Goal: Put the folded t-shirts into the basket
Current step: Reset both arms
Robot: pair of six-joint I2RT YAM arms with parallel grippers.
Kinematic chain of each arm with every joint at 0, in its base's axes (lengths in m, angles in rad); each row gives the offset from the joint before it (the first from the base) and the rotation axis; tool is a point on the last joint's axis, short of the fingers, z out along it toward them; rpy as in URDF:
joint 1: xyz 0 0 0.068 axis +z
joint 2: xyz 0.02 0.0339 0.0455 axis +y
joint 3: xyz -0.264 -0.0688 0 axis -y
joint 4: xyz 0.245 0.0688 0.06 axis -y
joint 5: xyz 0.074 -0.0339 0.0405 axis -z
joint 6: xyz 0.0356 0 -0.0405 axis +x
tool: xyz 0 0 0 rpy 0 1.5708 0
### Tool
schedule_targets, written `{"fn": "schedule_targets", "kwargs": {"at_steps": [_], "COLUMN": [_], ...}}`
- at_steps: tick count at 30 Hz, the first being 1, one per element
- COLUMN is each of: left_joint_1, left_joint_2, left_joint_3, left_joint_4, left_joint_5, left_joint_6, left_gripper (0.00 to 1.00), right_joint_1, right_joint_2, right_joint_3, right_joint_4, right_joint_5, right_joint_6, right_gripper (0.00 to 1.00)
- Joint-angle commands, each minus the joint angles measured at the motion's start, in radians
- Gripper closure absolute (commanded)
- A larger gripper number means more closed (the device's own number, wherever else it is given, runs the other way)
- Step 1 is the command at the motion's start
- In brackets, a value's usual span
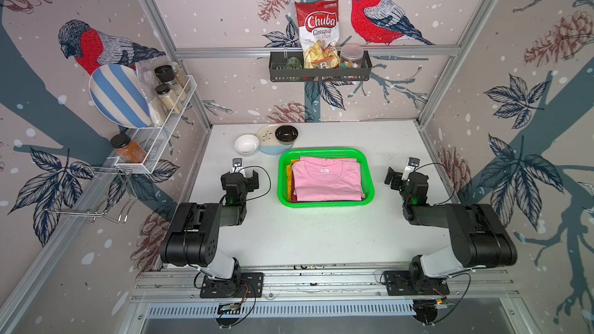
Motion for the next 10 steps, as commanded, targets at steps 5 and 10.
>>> {"fn": "schedule_targets", "kwargs": {"at_steps": [5,10], "left_joint_1": [-0.001,-0.011], "left_joint_2": [0.003,-0.001], "left_joint_3": [0.006,0.000], "left_joint_4": [0.016,0.022], "left_joint_5": [-0.018,-0.039], "left_joint_6": [-0.006,0.000], "left_gripper": [0.01,0.01], "right_joint_1": [0.001,0.003], "right_joint_2": [-0.006,-0.005], "right_joint_3": [0.005,0.004], "right_joint_4": [0.001,0.000], "right_joint_5": [0.013,0.016], "right_joint_6": [0.014,0.014], "right_gripper": [0.00,0.00]}}
